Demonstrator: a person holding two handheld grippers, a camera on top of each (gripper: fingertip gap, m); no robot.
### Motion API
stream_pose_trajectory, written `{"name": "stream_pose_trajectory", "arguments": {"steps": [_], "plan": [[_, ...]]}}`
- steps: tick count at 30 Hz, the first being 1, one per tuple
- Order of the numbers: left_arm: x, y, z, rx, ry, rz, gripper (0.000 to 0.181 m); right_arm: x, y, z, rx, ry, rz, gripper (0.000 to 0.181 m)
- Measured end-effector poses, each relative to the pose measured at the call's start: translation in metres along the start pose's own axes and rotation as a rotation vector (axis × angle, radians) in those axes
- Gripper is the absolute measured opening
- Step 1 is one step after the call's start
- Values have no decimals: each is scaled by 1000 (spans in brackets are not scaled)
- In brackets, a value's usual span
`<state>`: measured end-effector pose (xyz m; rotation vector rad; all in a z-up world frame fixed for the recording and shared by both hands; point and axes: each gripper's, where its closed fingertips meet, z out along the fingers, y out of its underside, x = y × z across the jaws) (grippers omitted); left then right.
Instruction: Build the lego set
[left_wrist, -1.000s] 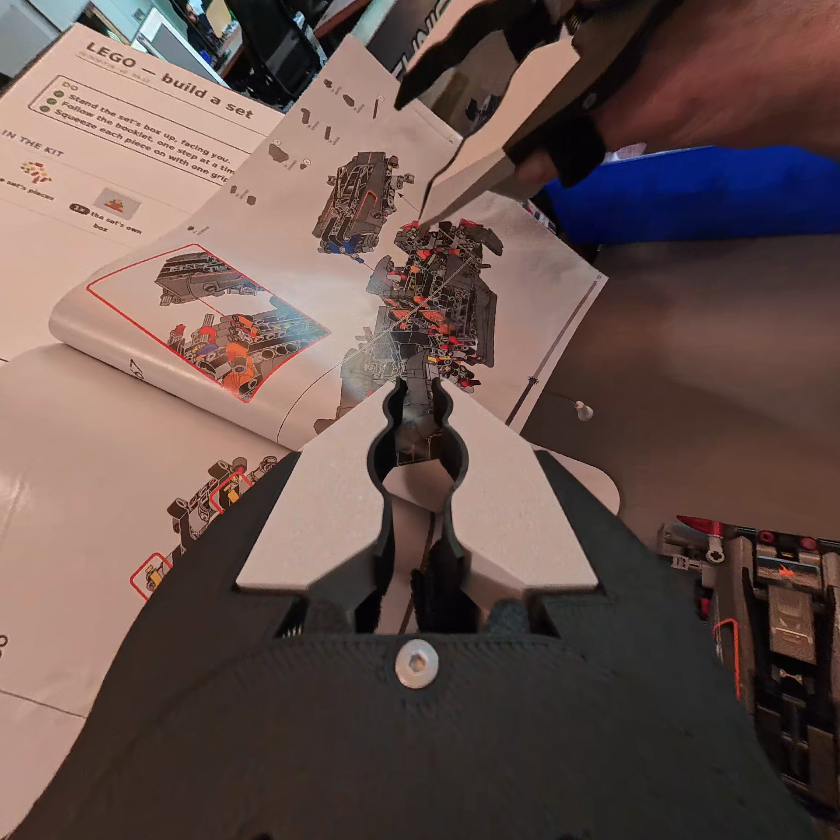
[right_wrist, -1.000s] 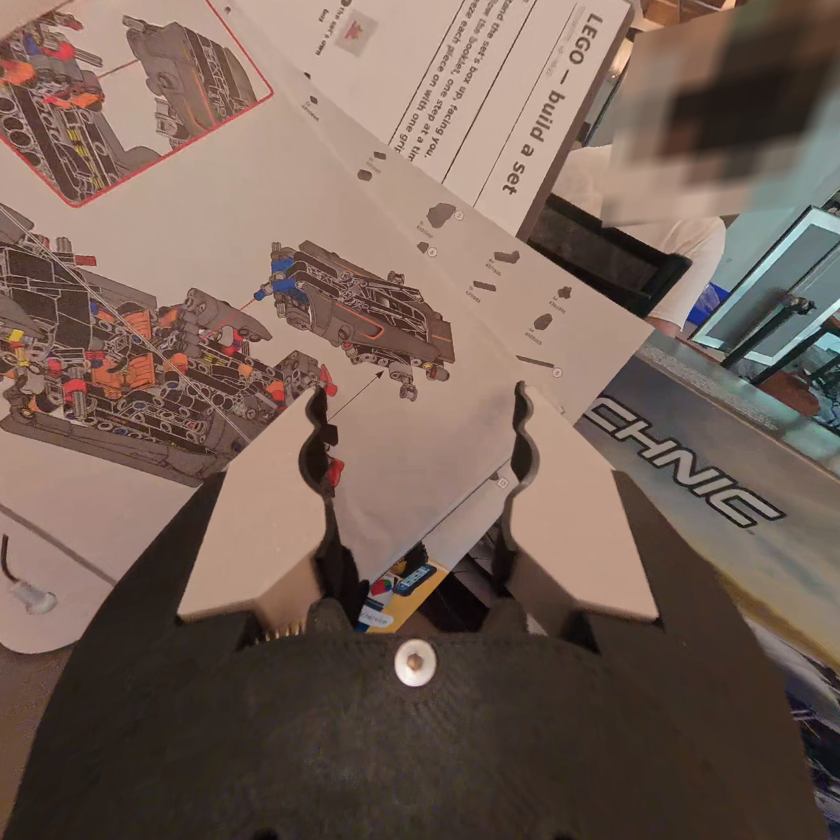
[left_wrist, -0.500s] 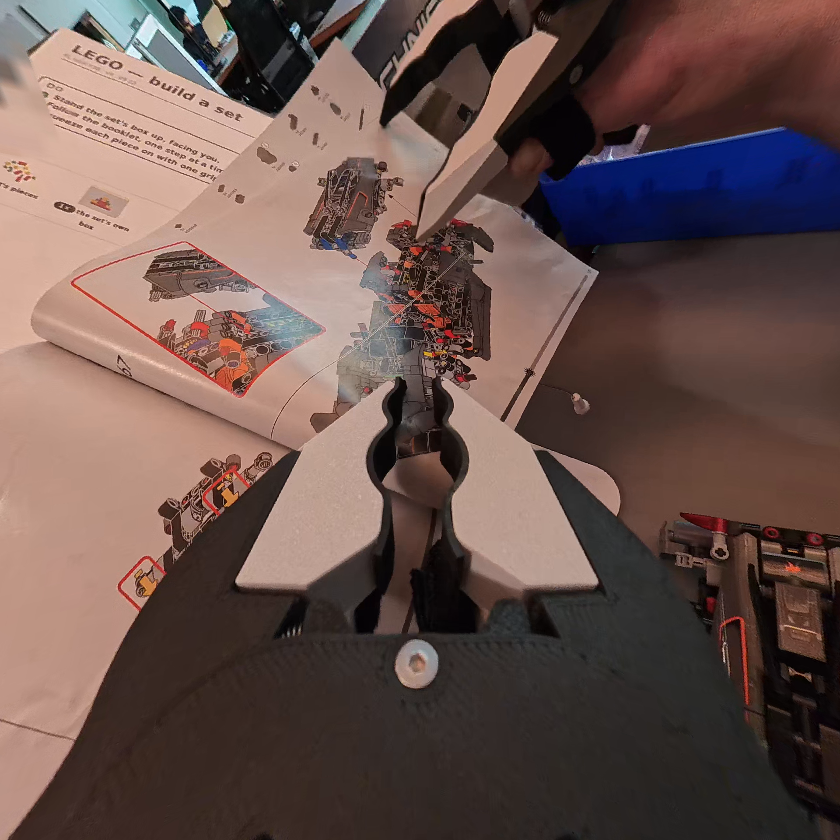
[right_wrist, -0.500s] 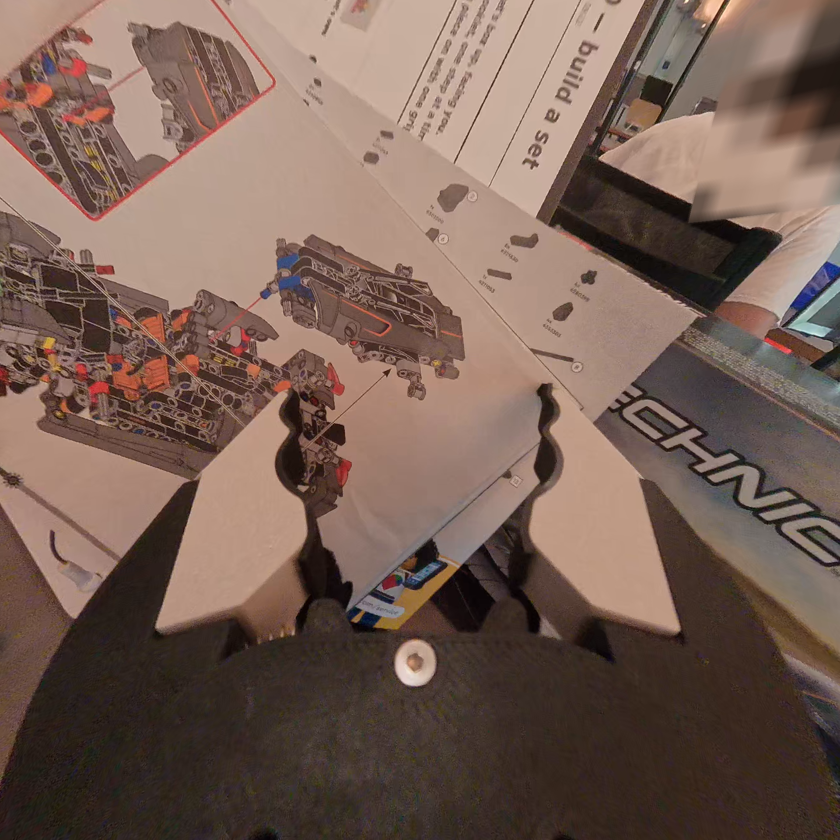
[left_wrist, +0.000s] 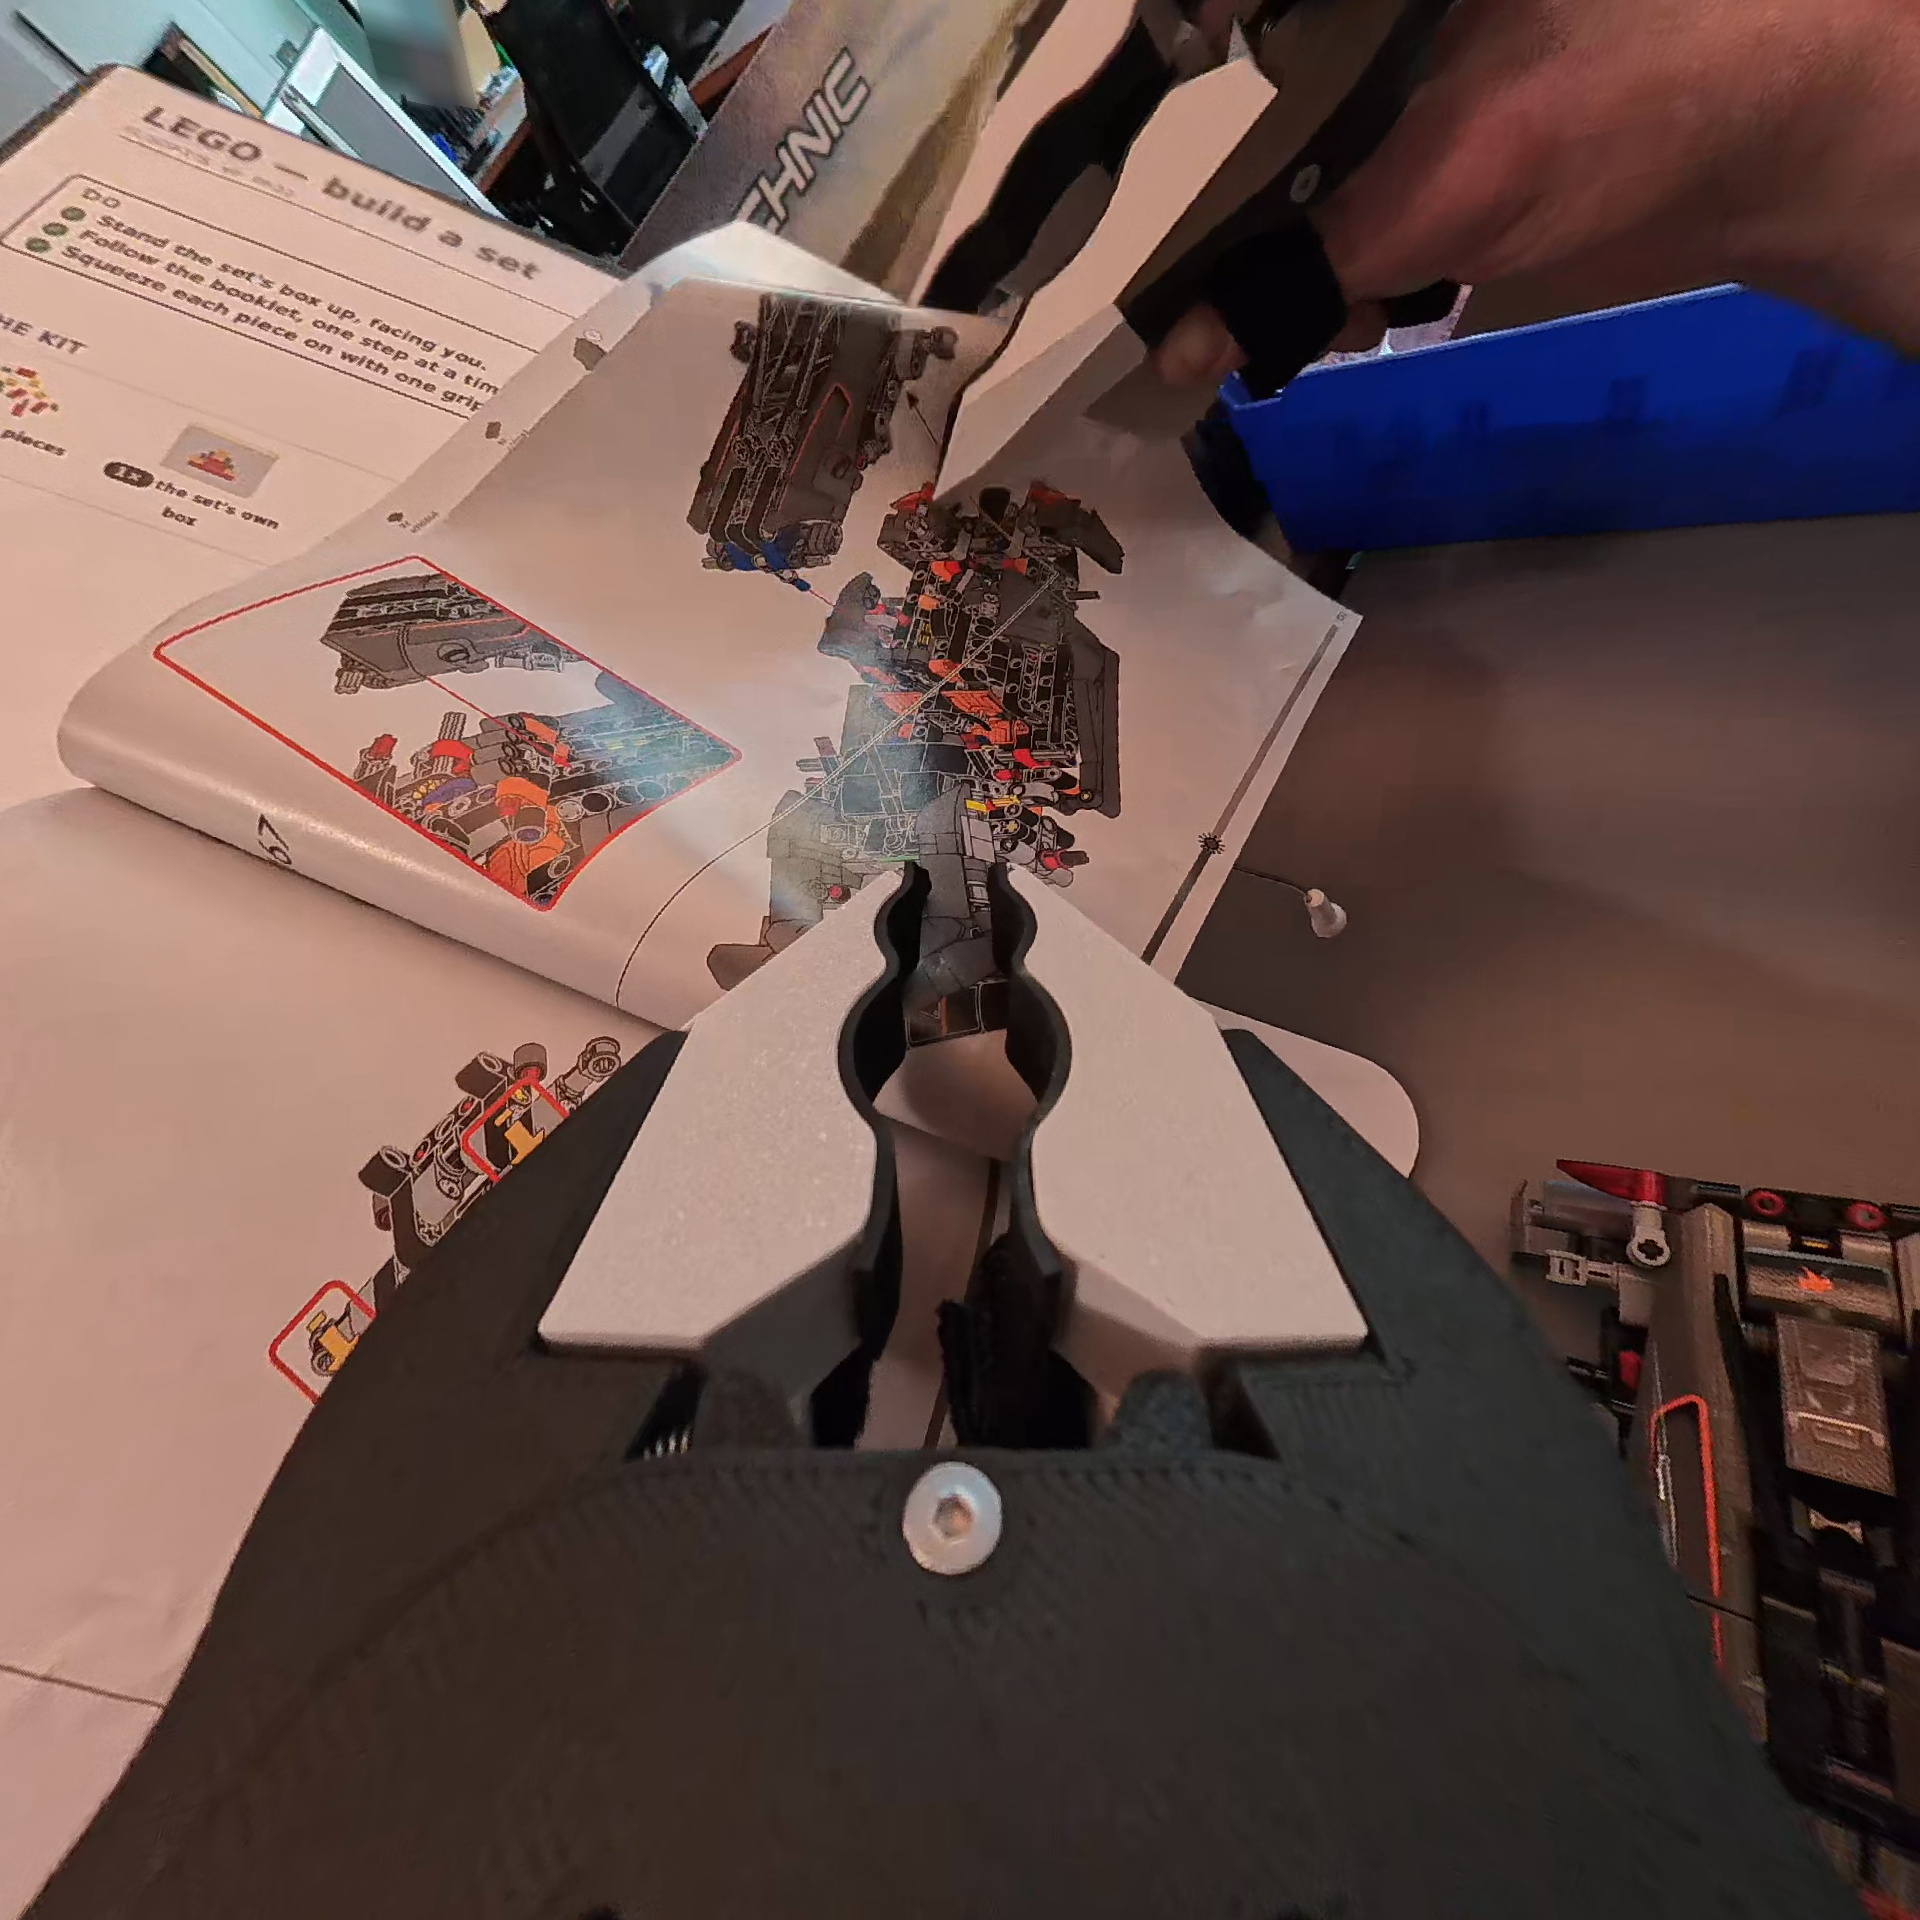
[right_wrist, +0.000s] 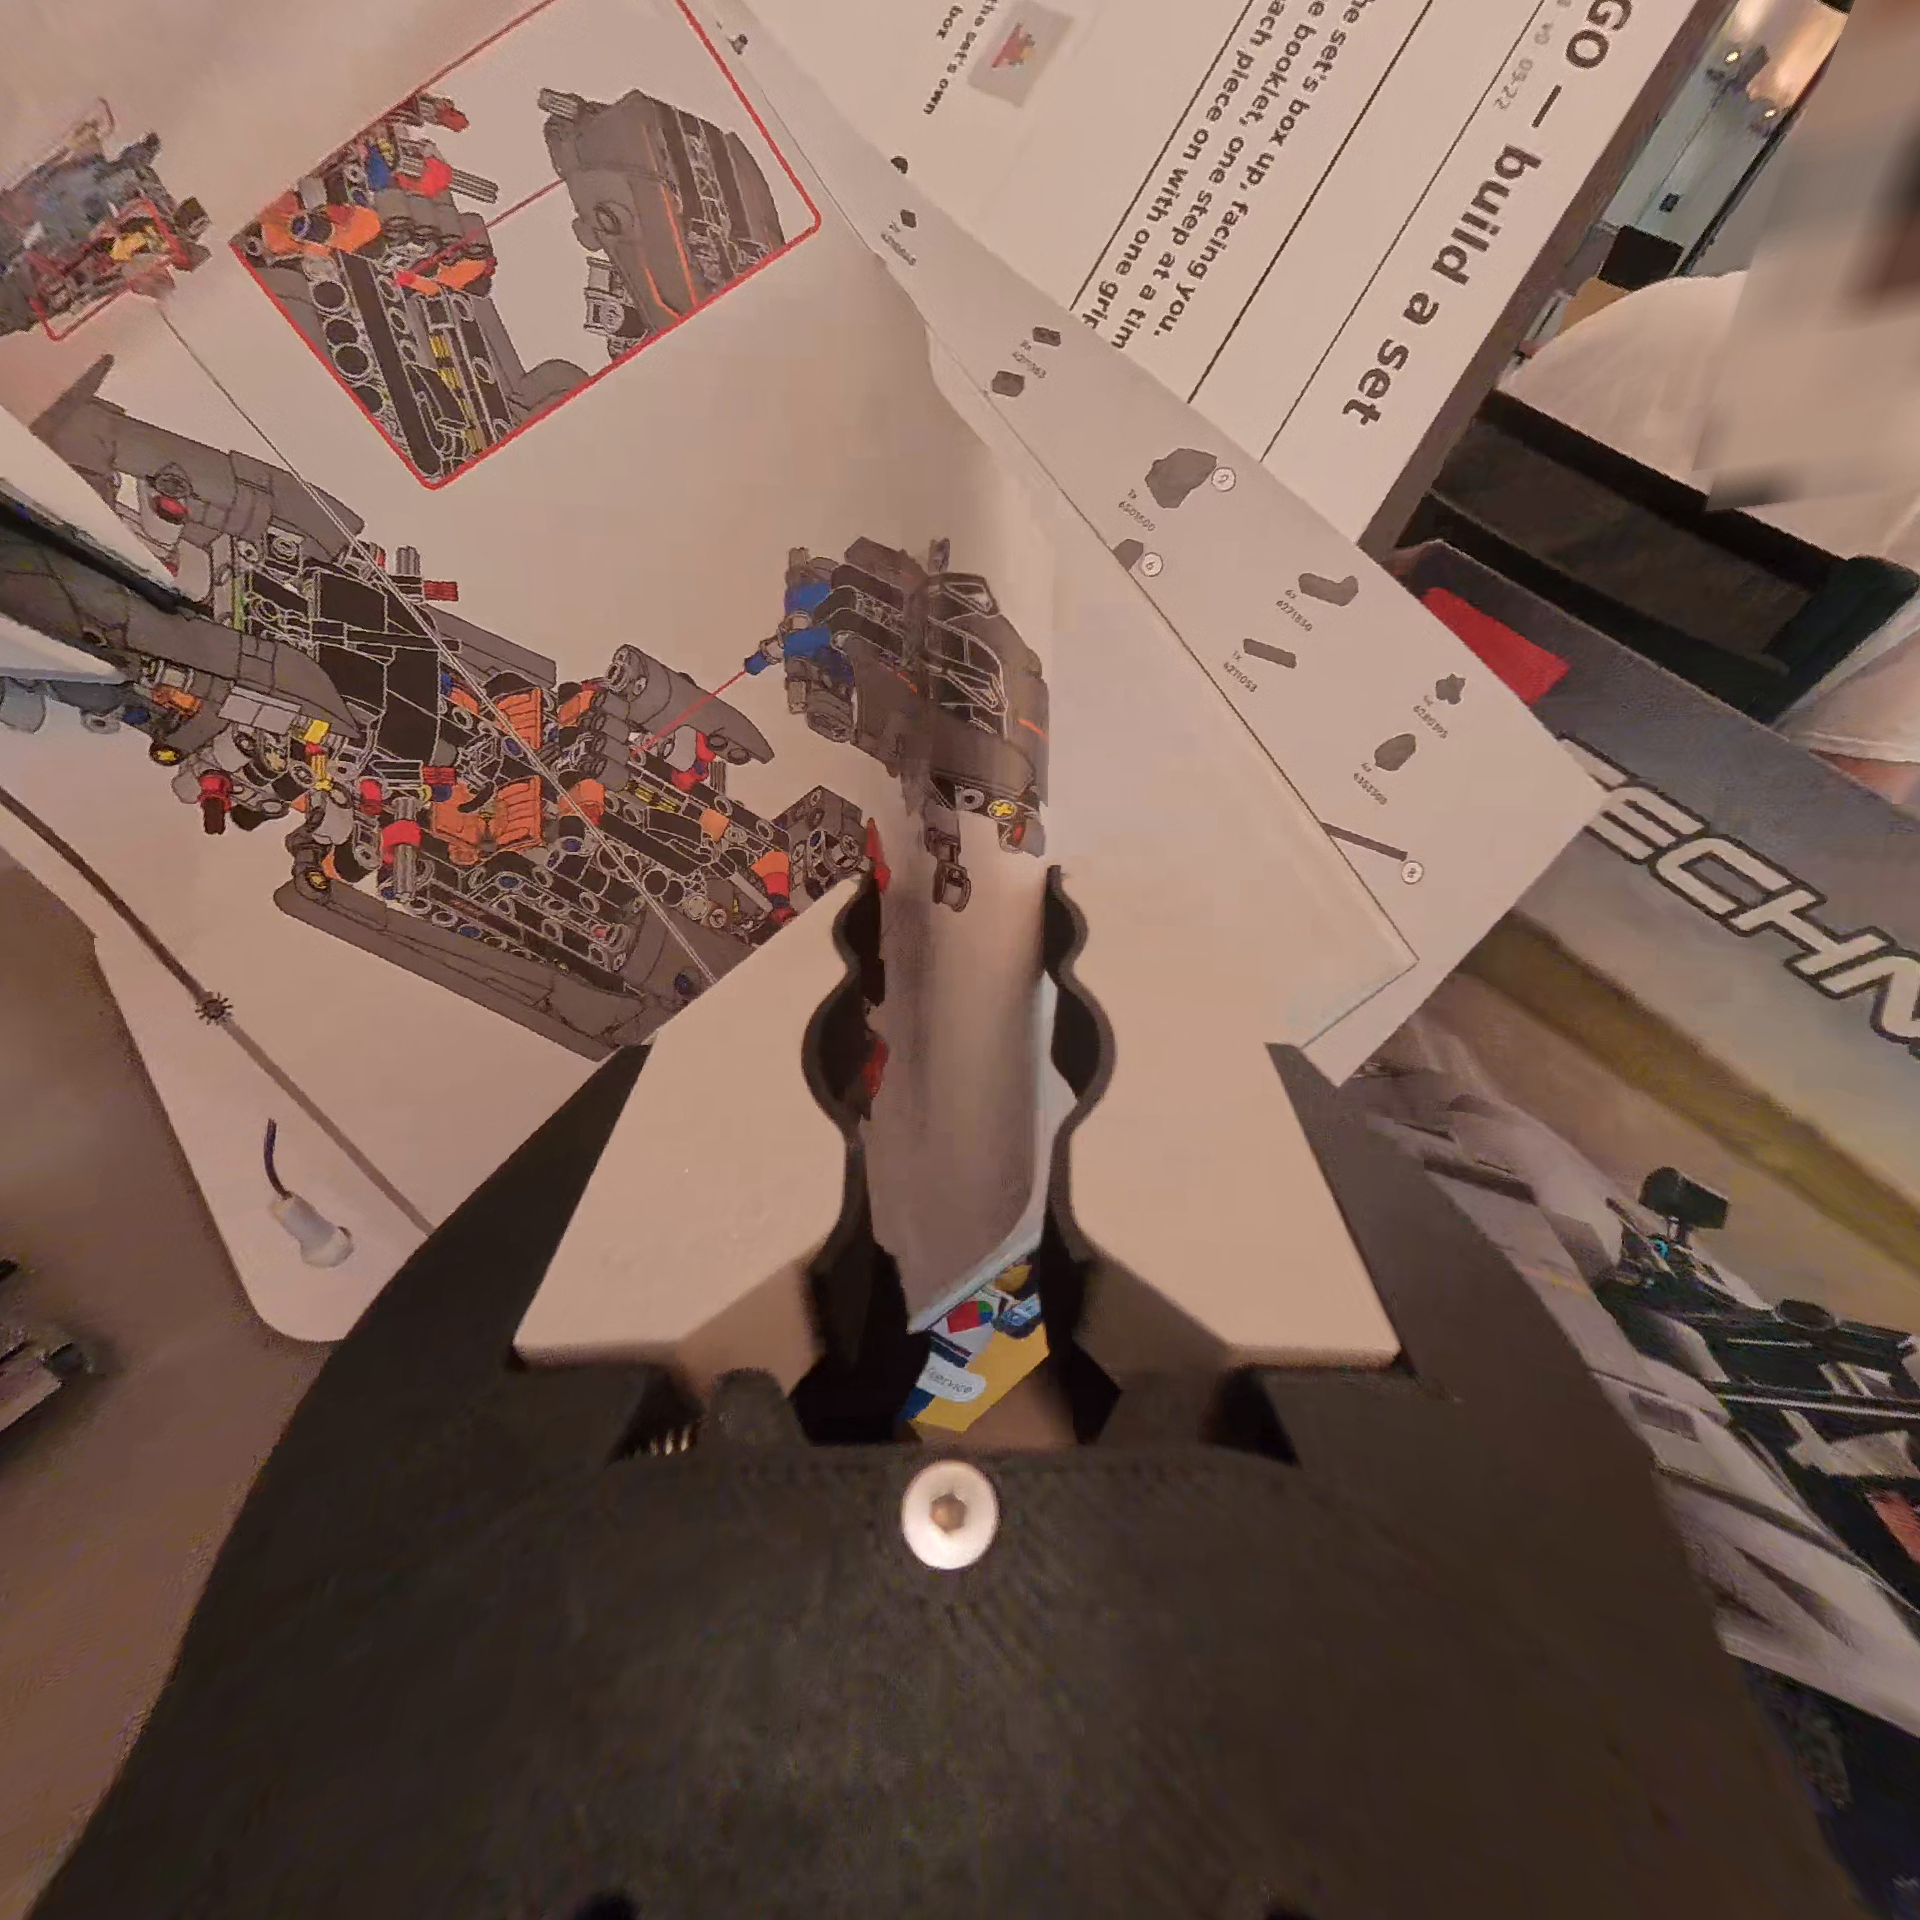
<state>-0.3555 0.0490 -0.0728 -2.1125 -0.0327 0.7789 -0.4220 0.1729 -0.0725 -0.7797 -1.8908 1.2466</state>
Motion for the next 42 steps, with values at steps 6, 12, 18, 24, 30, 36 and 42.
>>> {"name": "stream_pose_trajectory", "arguments": {"steps": [6,12,18,24,30,36,42], "plan": [[0,0,0,4,-3,1,13,-21,-9,-10,26,-51,-43,0],[-1,0,0,6,-3,-4,12,-46,-19,-21,59,-136,-31,0],[-5,-4,-4,27,2,-31,15,-70,-53,-39,171,-237,40,0],[-10,-14,-32,125,-29,-121,51,-99,-108,-52,272,-350,143,0],[1,-3,-116,213,-137,-199,52,-155,-180,-35,304,-441,144,0],[93,11,-133,104,12,-49,47,-247,-218,17,206,-627,146,5],[52,25,-100,74,-96,-189,56,-289,-219,-20,128,-612,65,60]]}}
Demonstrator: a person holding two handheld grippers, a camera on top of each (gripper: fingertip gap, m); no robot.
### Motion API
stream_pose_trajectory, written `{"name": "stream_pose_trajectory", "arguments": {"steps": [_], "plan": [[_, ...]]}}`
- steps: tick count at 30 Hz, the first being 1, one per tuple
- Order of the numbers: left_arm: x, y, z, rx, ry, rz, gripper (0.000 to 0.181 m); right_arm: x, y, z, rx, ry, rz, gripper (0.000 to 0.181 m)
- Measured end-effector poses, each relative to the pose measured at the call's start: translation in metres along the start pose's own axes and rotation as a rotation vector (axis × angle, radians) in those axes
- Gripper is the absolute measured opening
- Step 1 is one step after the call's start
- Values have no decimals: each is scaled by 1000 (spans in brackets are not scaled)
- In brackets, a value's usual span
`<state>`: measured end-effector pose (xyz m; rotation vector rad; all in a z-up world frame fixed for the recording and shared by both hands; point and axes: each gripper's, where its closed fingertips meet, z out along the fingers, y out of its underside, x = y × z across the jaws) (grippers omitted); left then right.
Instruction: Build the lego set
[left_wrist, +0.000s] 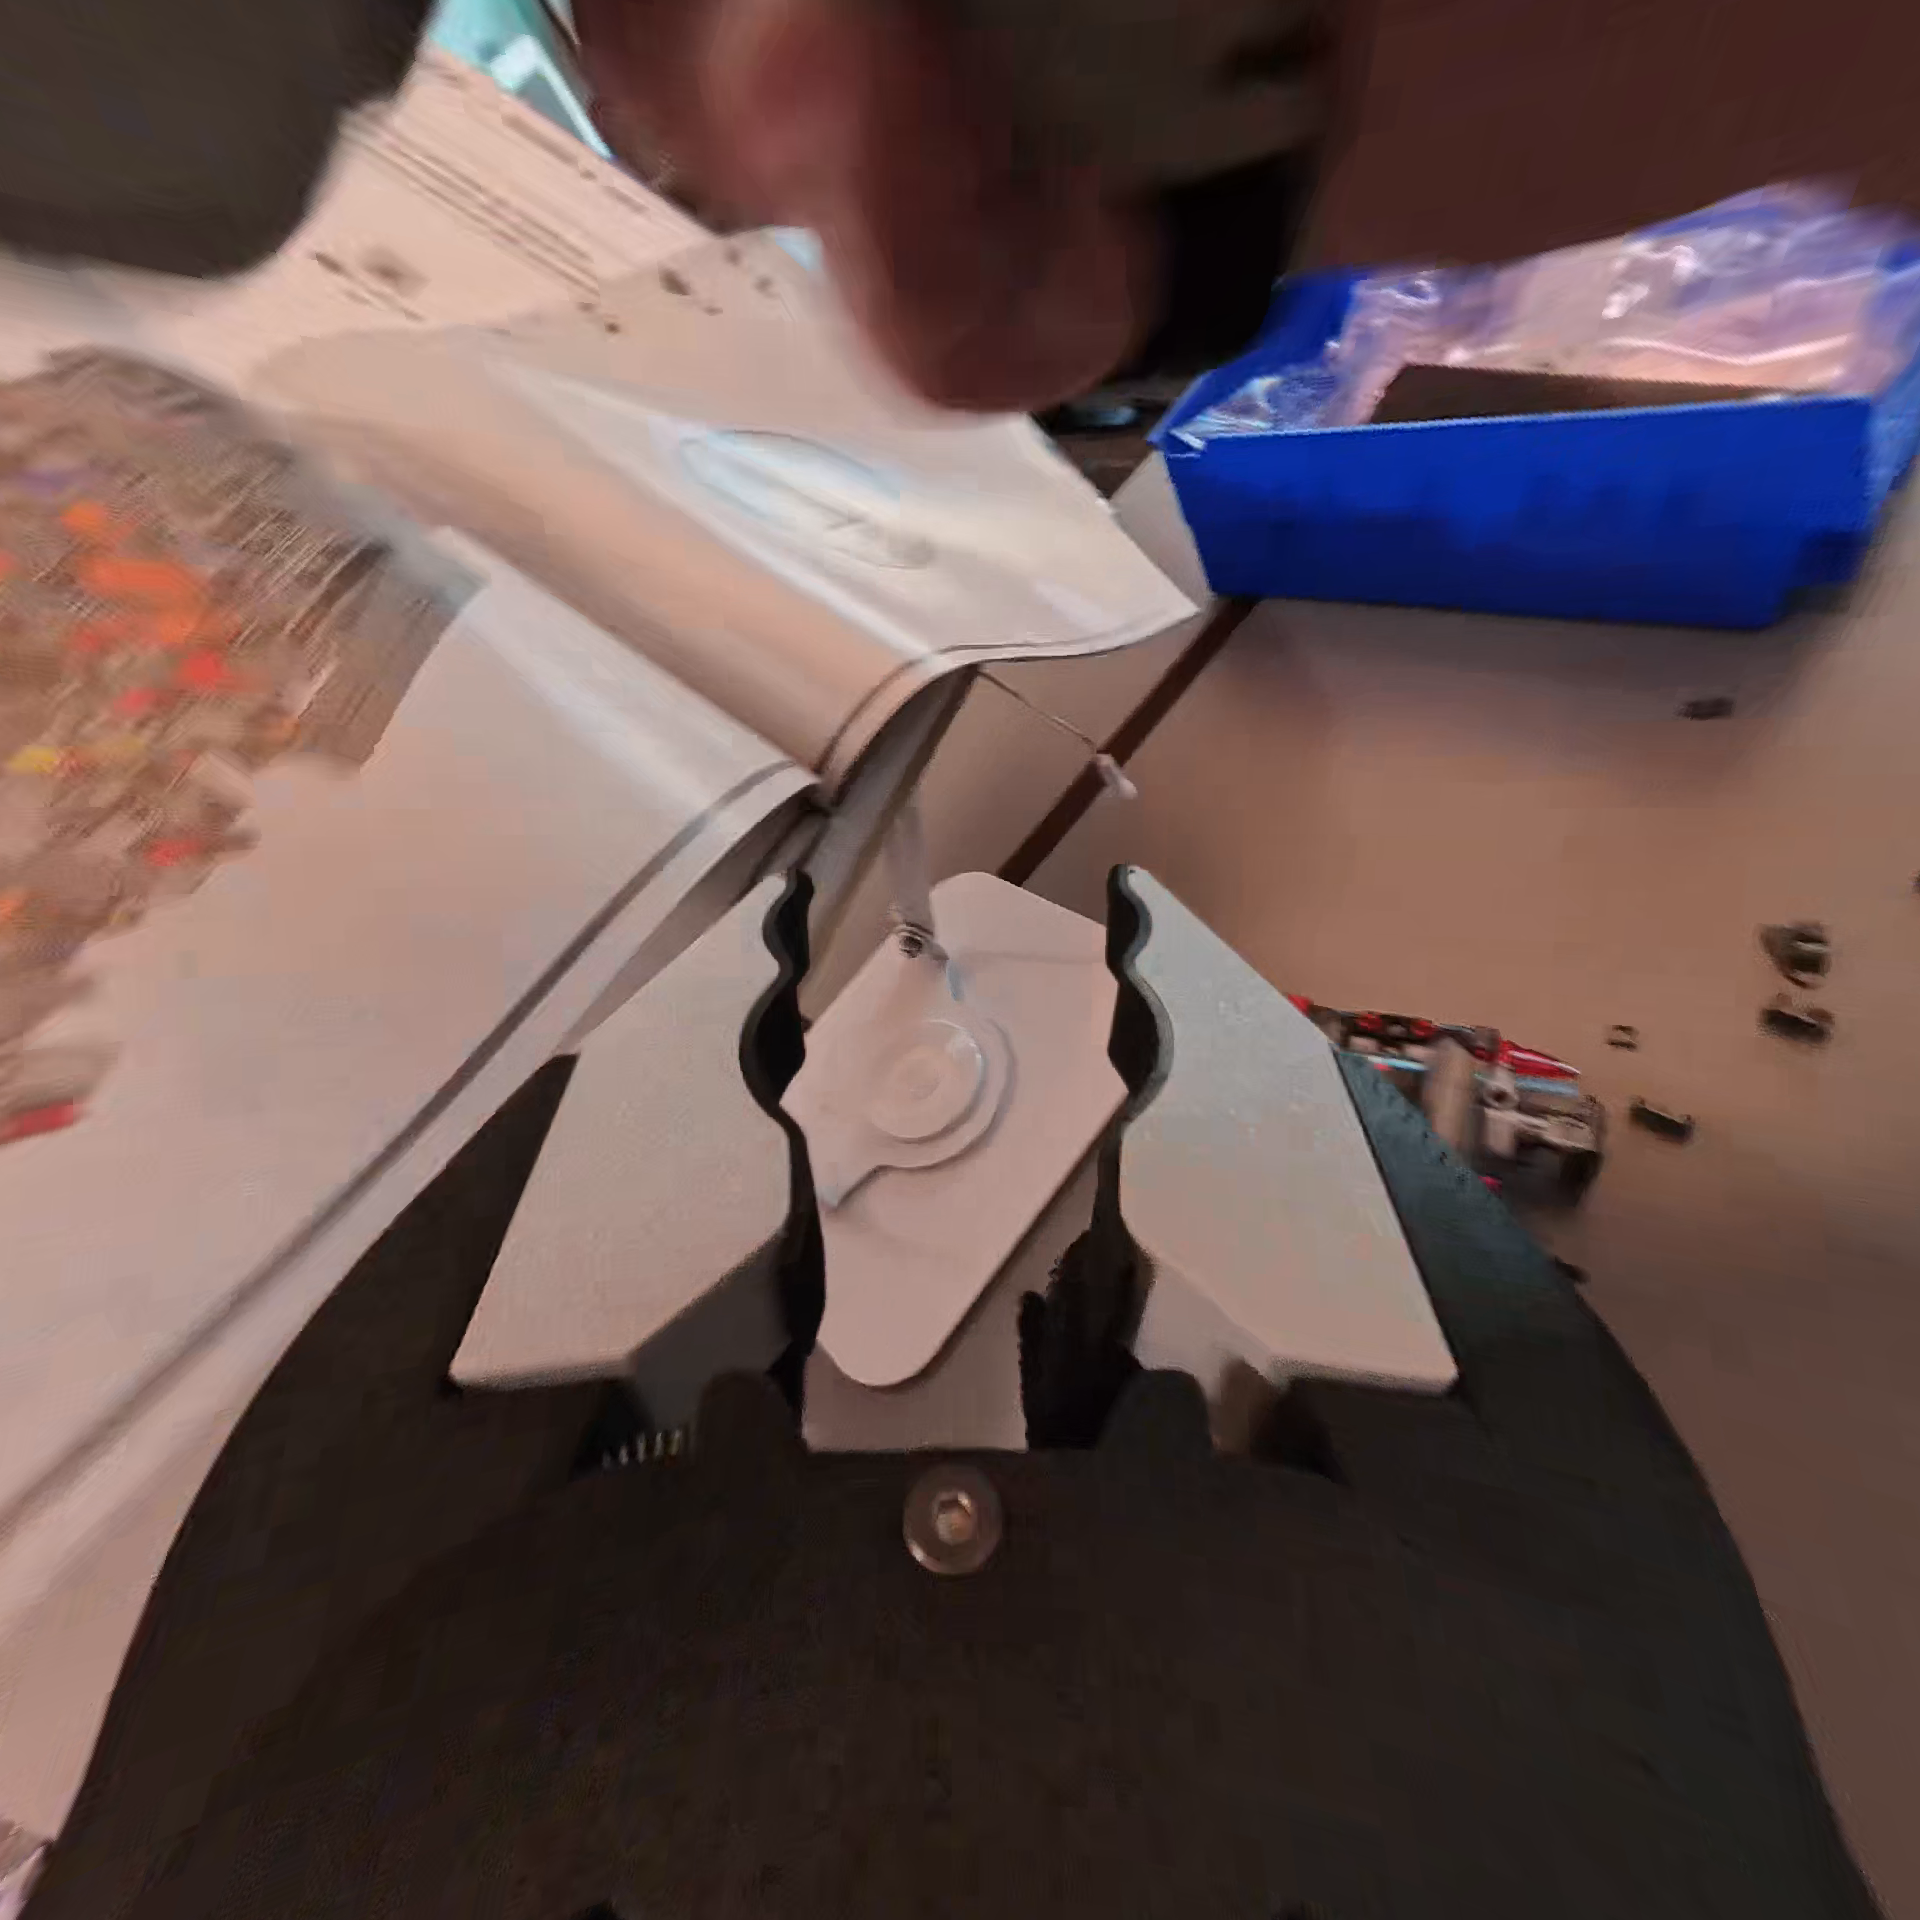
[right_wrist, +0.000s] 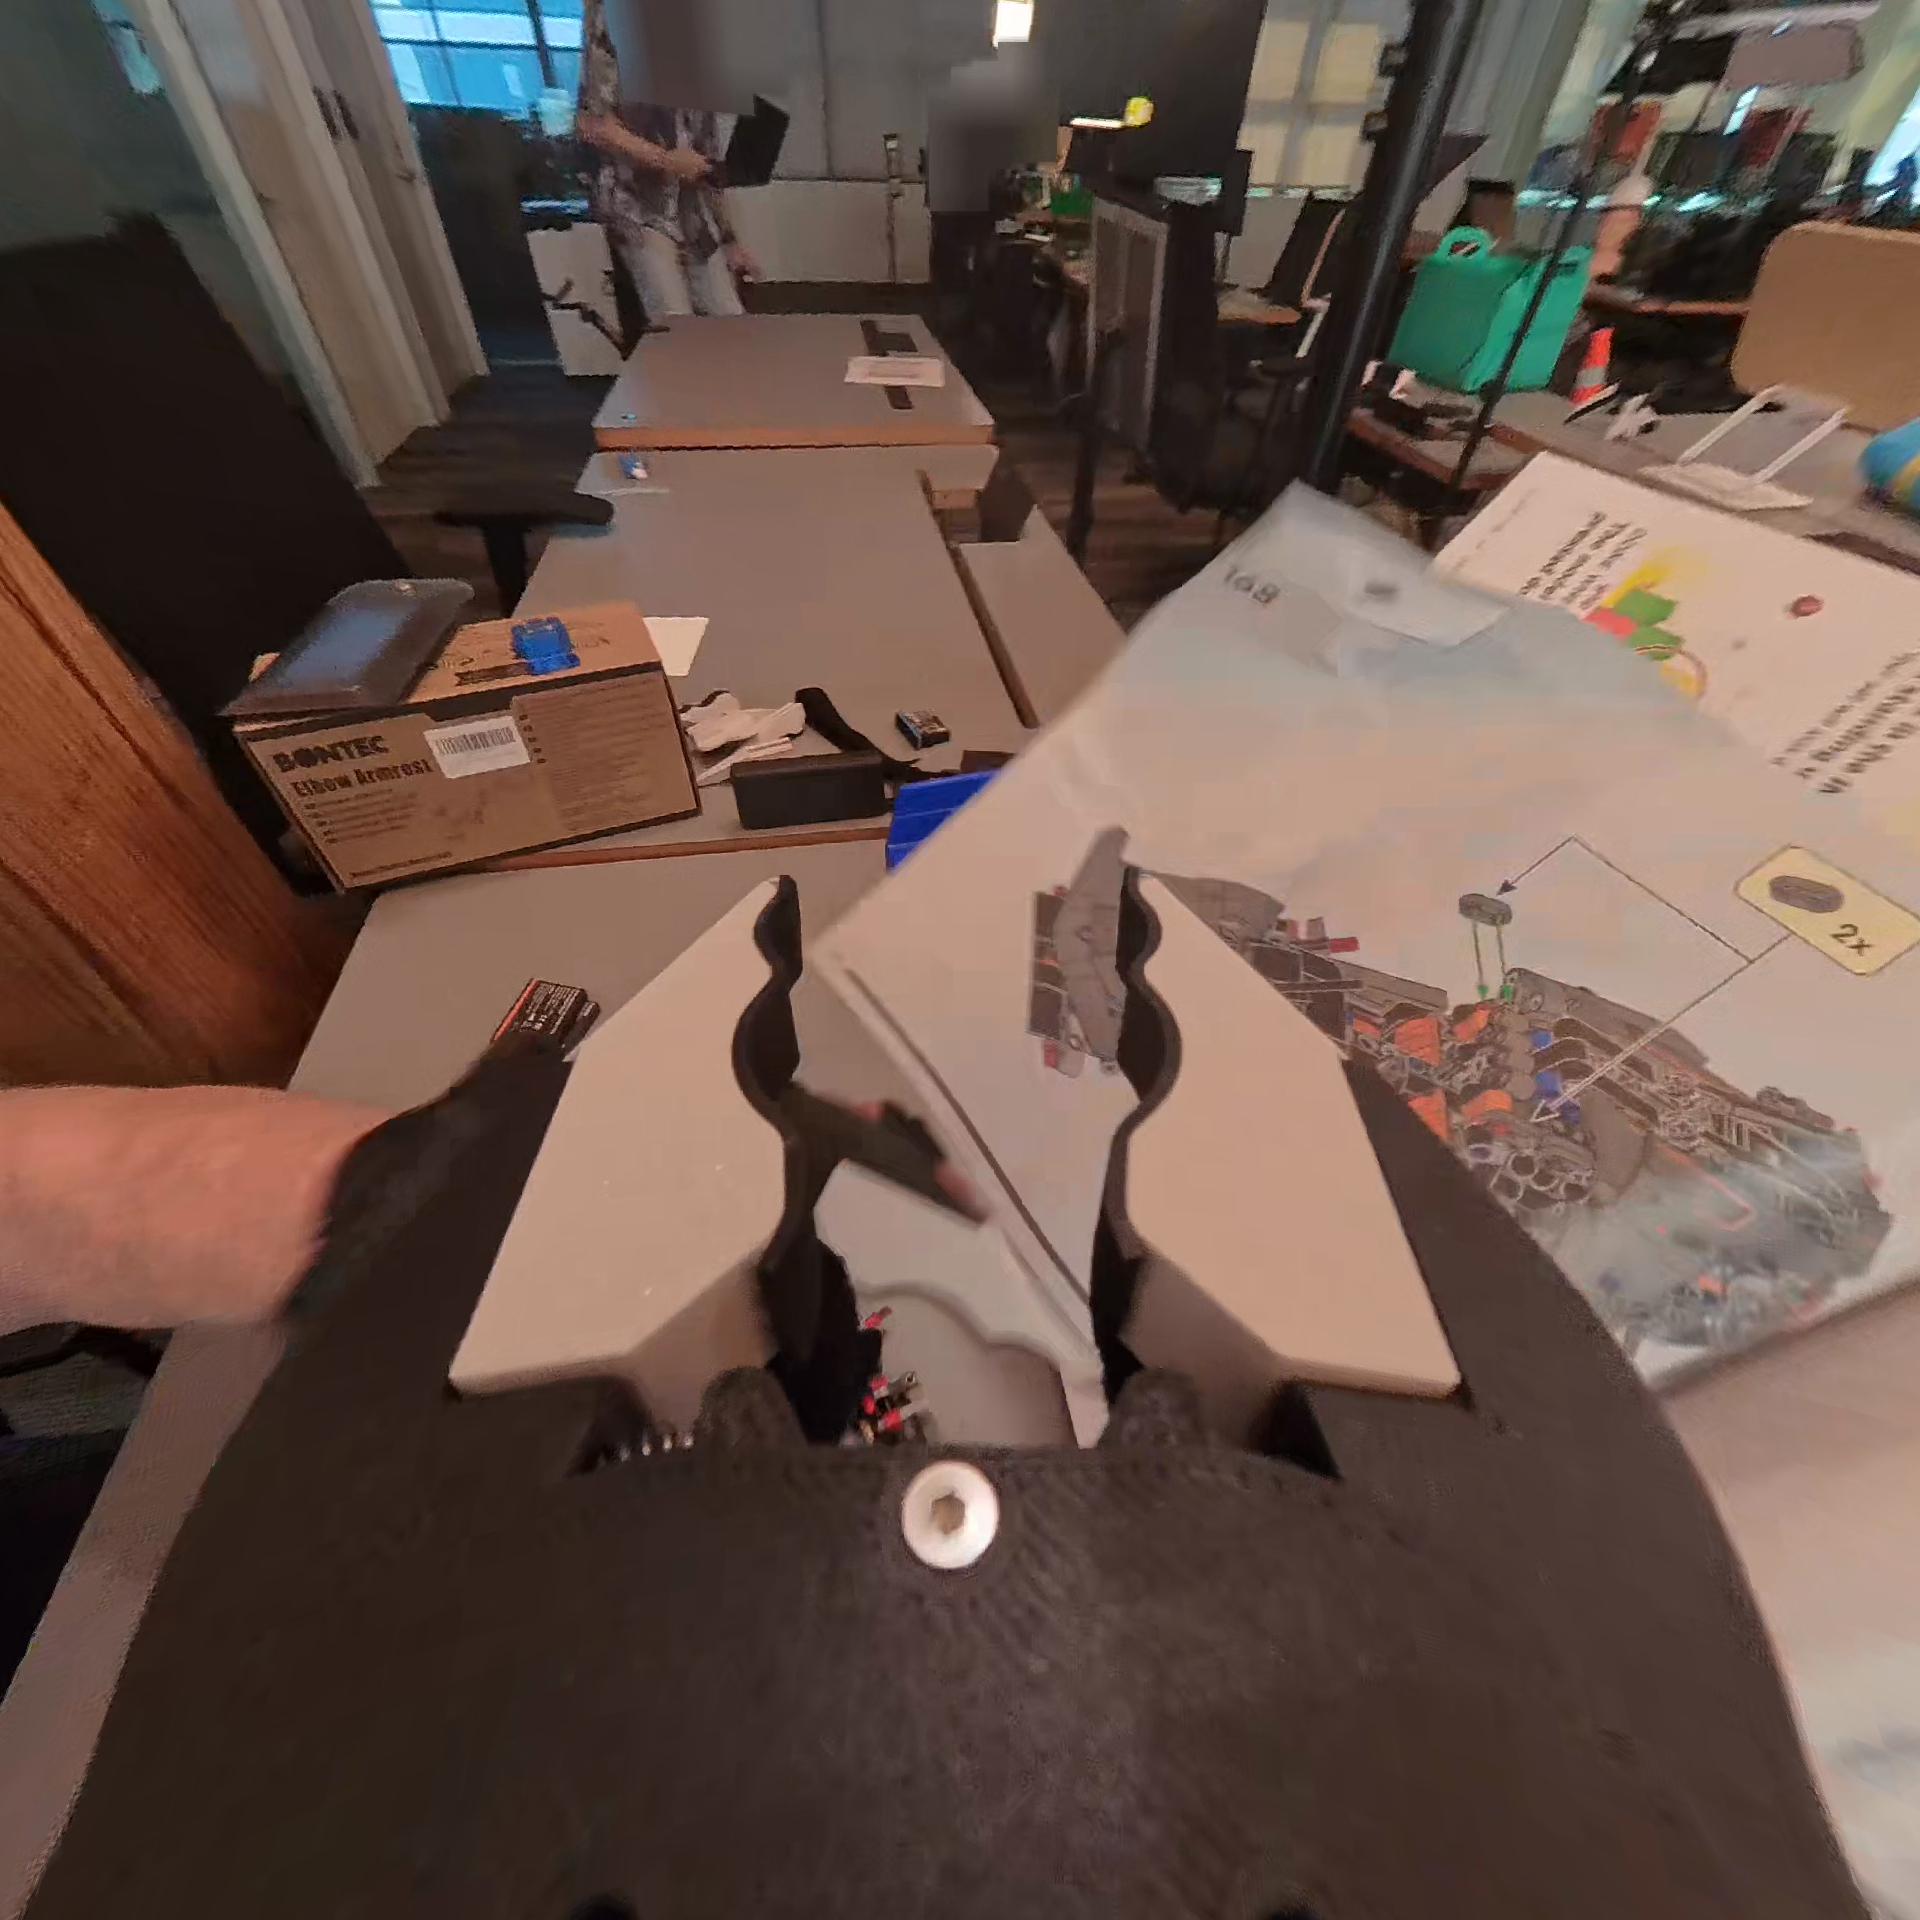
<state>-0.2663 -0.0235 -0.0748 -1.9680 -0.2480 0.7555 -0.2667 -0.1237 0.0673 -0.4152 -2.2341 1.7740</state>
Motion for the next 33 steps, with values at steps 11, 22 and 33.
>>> {"name": "stream_pose_trajectory", "arguments": {"steps": [11,22,33], "plan": [[-75,20,-14,31,-193,-343,71,-120,30,-195,82,273,10,54],[-64,-35,-38,115,-294,-364,80,-267,135,-324,28,596,91,57],[58,-77,-100,215,-332,-196,88,-389,253,-455,39,1049,328,74]]}}
